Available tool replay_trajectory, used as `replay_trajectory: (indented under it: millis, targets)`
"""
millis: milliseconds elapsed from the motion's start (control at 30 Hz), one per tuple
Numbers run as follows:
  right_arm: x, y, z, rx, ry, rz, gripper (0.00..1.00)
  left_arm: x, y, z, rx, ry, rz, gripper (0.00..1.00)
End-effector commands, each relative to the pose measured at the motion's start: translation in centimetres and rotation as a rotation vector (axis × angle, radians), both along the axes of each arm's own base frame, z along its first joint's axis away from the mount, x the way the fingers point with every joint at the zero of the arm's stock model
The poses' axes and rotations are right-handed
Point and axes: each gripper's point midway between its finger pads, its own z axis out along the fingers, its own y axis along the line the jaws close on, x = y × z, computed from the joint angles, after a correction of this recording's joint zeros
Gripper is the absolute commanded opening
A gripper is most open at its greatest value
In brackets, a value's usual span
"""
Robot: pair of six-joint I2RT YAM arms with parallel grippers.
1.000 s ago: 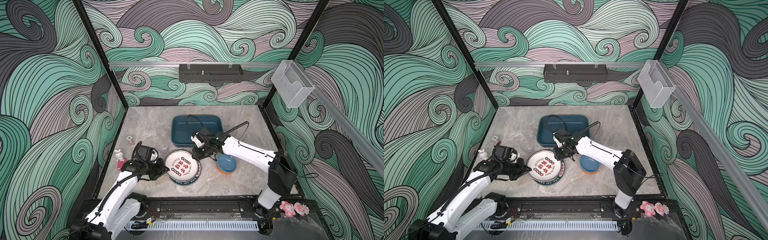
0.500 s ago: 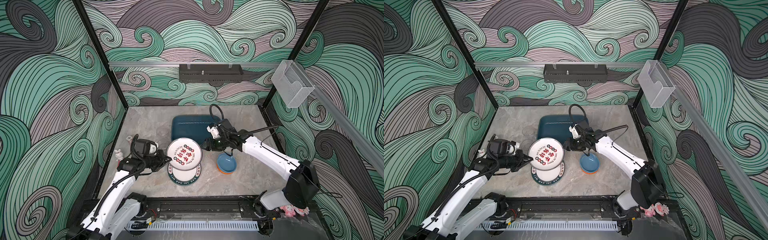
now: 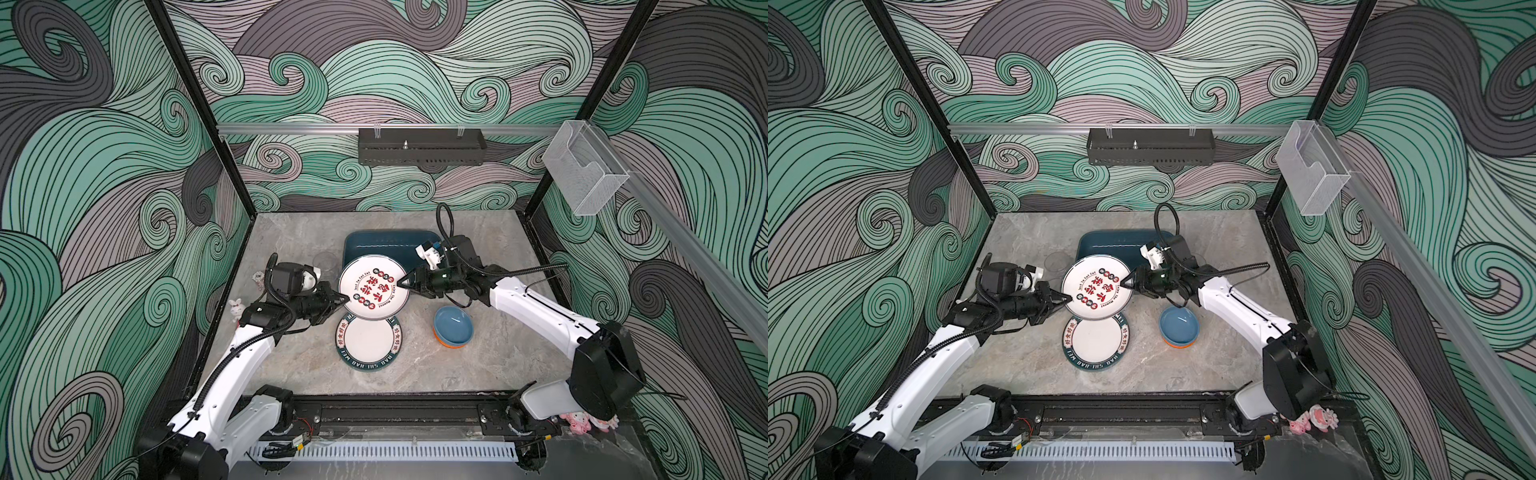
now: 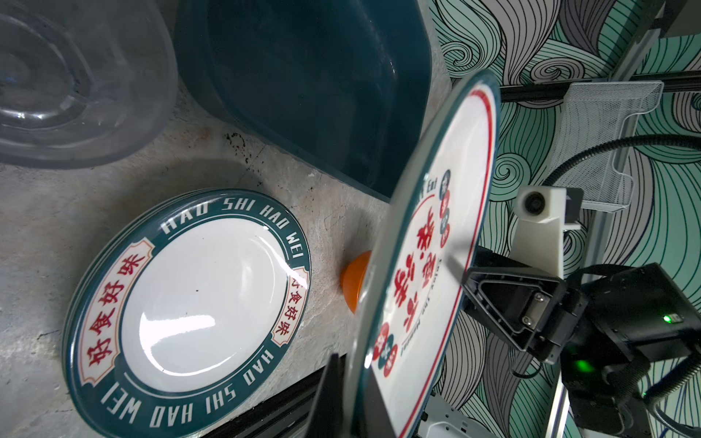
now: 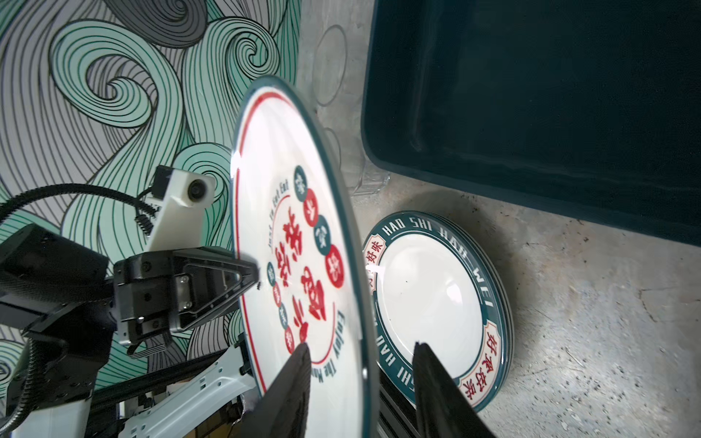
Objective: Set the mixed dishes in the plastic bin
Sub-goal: 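Carry the printed plate over the teal bin with right gripper while left draws back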
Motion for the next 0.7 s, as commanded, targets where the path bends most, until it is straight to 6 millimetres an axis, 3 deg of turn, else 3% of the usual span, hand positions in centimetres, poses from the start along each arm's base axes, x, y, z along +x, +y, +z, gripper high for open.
replay_trajectory:
  millis: [0, 333, 533, 667]
  targets:
    - [0.5, 0.8, 1.4, 0.089, -0.004, 0.013, 0.37, 1.3, -1.2, 3.9, -0.066, -0.115, -0.038, 0.0]
    - [2.0, 0.5, 0.9, 0.102, 0.012, -0.023, 0.13, 2.6, -1.8, 4.5, -0.077, -0.128, -0.047, 0.01]
    - [3.3, -0.2, 0.2, 0.079, 0.019, -0.06, 0.0, 3.2, -1.9, 4.8, -0.067, -0.137, -0.048, 0.18]
    - [4.4, -1.0, -0.1, 0.063, 0.014, -0.093, 0.0, 3.3, -1.7, 4.8, -0.042, -0.14, -0.043, 0.31]
